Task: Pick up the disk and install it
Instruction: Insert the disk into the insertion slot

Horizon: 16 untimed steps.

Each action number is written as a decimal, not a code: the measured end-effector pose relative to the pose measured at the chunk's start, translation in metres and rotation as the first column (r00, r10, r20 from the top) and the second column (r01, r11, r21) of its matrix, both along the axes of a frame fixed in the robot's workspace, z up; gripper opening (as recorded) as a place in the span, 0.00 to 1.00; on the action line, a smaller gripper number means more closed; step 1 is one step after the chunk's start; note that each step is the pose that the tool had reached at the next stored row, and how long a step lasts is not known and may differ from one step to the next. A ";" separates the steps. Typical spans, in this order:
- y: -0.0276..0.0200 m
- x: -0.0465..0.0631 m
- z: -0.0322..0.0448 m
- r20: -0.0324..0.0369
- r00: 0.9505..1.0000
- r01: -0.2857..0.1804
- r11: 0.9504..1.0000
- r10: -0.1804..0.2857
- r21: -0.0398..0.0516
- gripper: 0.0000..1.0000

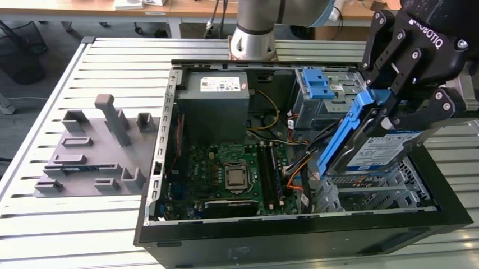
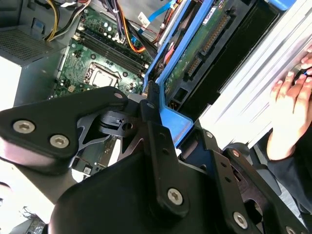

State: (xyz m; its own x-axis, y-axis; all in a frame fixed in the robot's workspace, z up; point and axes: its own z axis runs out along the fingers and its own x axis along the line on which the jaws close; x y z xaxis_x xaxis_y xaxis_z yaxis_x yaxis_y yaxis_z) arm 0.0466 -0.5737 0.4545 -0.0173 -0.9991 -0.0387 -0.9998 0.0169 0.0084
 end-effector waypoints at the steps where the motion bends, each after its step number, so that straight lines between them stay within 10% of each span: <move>1: 0.0000 0.001 -0.0001 0.000 1.000 0.000 1.000 0.000 0.000 0.36; 16: -0.0003 0.015 -0.0051 0.000 1.000 0.000 1.000 0.000 0.000 0.36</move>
State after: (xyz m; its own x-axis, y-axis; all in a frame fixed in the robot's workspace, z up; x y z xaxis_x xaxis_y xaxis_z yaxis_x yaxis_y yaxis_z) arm 0.0613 -0.5740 0.4494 -0.0173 -0.9991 -0.0389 -0.9998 0.0170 0.0084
